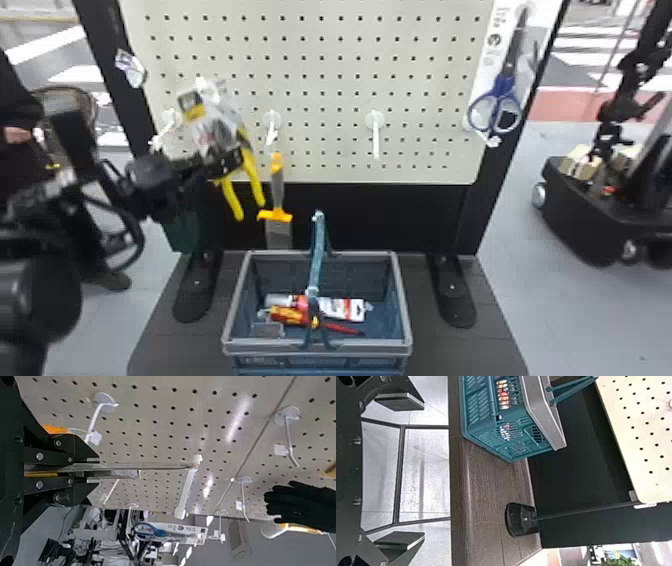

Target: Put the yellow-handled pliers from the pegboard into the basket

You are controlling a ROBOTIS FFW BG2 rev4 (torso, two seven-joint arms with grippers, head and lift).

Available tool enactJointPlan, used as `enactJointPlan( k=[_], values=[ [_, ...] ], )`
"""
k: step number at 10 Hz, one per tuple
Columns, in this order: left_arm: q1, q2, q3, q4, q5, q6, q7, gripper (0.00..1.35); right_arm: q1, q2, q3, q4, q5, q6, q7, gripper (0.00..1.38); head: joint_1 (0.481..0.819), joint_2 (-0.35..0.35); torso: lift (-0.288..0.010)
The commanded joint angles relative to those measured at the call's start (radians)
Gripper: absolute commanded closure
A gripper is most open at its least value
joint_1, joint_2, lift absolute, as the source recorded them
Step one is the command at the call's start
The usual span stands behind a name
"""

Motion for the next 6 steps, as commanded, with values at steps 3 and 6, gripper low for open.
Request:
enactJointPlan(
  k=[3, 6],
  values=[
    [0.168, -0.051, 0.029, 0.027, -0.018, -0.173, 0.079, 1.19, 0.01, 0.001, 0.0, -0.001, -0.001, 0.001, 0.0, 0.15, 0.549, 0.0, -0.1],
    [0.252, -0.074, -0.055, 0.181, 0.126, -0.339, 0.194, 1.19, 0.014, 0.001, 0.0, -0.001, -0.006, -0.001, 0.0, 0.15, 0.549, 0.0, -0.1]
  ],
)
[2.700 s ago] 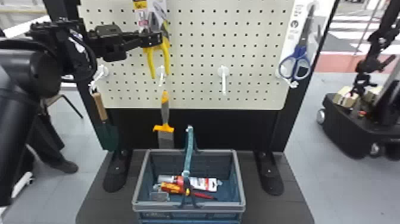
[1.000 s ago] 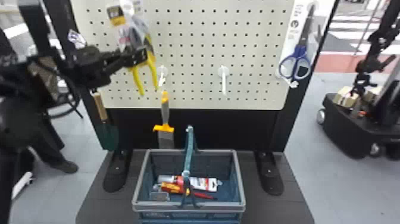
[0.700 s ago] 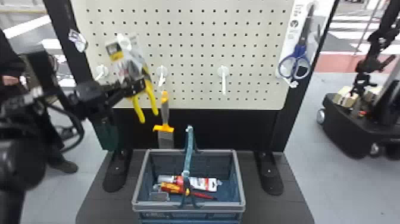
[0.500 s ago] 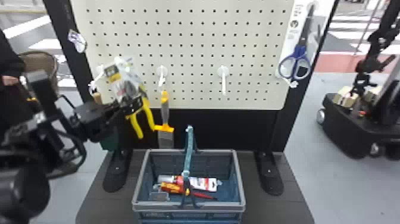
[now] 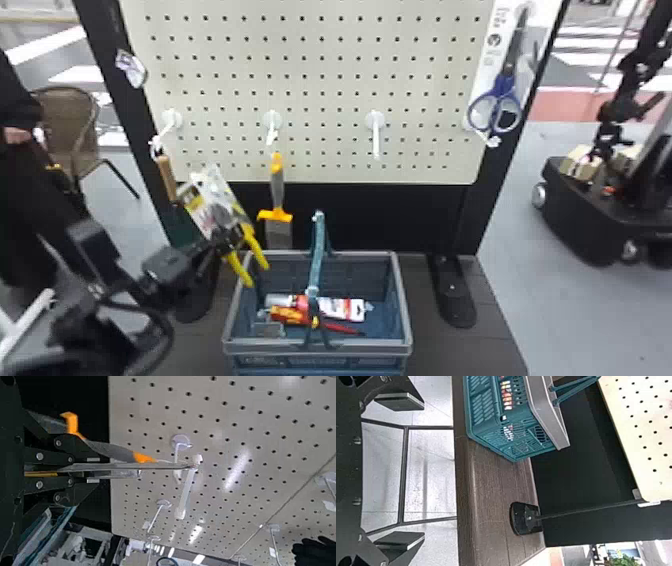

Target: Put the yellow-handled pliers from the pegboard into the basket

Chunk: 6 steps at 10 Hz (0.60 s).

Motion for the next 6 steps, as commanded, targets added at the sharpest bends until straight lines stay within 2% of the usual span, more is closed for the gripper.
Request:
enactJointPlan(
  k=[1, 2, 4, 6],
  values=[
    [0.02, -0.008, -0.057, 0.084, 0.061, -0.057, 0.023, 1.19, 0.0, 0.001, 0.0, 0.0, -0.001, 0.0, 0.0, 0.15, 0.549, 0.0, -0.1],
    [0.017, -0.013, -0.083, 0.131, 0.081, -0.072, 0.035, 1.19, 0.0, 0.001, 0.0, 0.0, -0.001, 0.001, 0.0, 0.15, 0.549, 0.0, -0.1],
    [0.005, -0.018, -0.137, 0.209, 0.179, -0.072, 0.05, 1.19, 0.0, 0.001, 0.0, 0.005, -0.001, 0.0, 0.0, 0.15, 0.549, 0.0, -0.1],
    [-0.021, -0.01, -0.158, 0.227, 0.209, -0.006, 0.044, 1.19, -0.008, 0.001, 0.0, 0.007, -0.001, 0.0, 0.0, 0.15, 0.549, 0.0, -0.1]
  ],
)
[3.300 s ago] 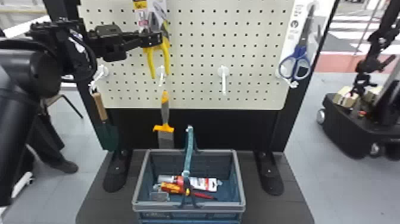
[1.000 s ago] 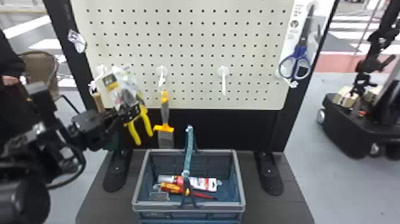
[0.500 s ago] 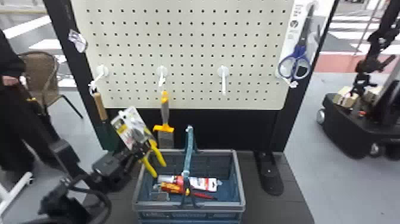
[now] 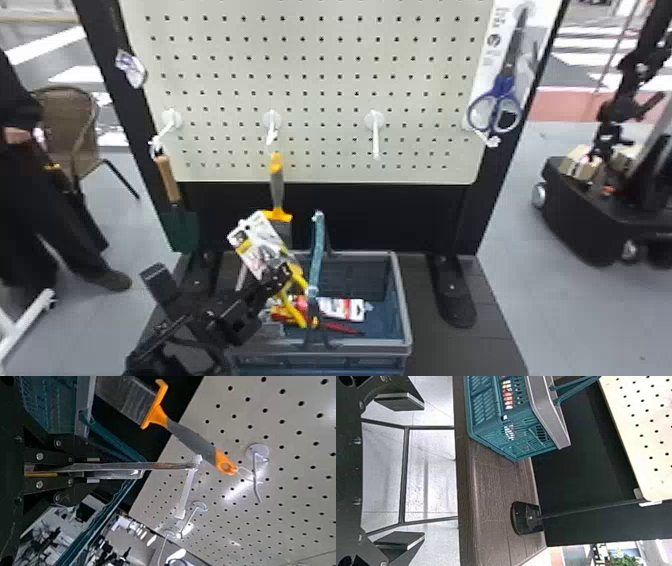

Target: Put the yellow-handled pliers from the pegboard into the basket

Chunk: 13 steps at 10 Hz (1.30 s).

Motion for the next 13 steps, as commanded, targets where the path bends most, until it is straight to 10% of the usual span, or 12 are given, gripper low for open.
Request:
enactJointPlan(
  k=[1, 4, 7, 13],
  values=[
    [-0.024, 0.018, -0.023, 0.012, 0.033, 0.035, -0.005, 1.19, -0.004, 0.001, 0.0, 0.004, 0.0, 0.0, 0.0, 0.15, 0.549, 0.0, -0.1],
    [-0.032, 0.027, -0.046, 0.025, 0.069, 0.099, -0.007, 1.12, -0.009, 0.001, 0.0, 0.009, 0.0, 0.0, 0.0, 0.15, 0.549, 0.0, -0.1],
    [-0.017, 0.007, -0.01, 0.027, 0.058, 0.075, 0.005, 0.09, -0.011, 0.001, 0.0, 0.014, 0.002, 0.0, 0.0, 0.15, 0.549, 0.0, -0.1],
    [-0.017, 0.007, -0.013, 0.027, 0.055, 0.061, 0.01, 0.18, -0.013, 0.001, 0.0, 0.014, 0.002, 0.0, 0.0, 0.15, 0.549, 0.0, -0.1]
  ],
)
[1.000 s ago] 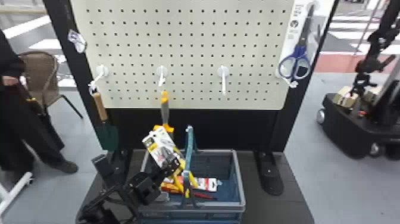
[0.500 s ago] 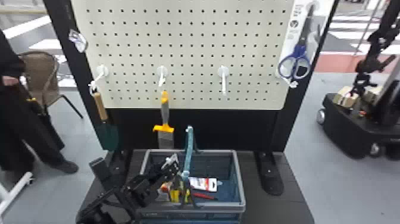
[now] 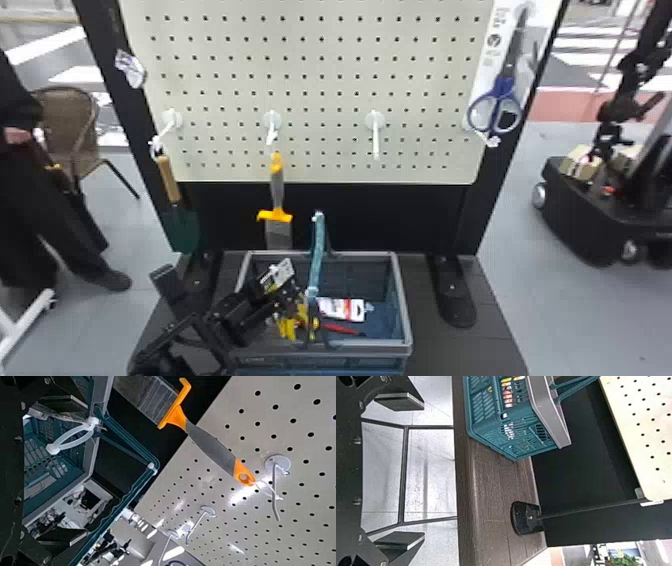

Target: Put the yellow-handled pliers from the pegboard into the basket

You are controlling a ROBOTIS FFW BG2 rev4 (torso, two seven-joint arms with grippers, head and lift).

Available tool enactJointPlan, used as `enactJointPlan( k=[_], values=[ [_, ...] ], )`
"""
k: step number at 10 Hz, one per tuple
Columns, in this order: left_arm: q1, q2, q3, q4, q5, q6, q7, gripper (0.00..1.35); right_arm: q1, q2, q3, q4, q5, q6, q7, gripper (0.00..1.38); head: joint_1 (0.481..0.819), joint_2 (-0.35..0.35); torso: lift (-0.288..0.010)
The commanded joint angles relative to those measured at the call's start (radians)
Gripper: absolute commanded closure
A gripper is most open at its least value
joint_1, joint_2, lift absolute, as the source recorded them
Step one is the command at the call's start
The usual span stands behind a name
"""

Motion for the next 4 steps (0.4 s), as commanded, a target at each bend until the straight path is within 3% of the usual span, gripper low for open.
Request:
enactJointPlan(
  k=[1, 4],
  values=[
    [0.0, 0.0, 0.0, 0.0, 0.0, -0.003, 0.0, 0.18, -0.002, 0.001, 0.0, 0.0, 0.0, 0.0, 0.0, 0.15, 0.549, 0.0, -0.1],
    [0.002, 0.0, 0.0, 0.0, 0.002, -0.003, 0.0, 0.18, -0.002, 0.001, 0.0, 0.002, 0.0, 0.0, 0.0, 0.15, 0.549, 0.0, -0.1]
  ],
)
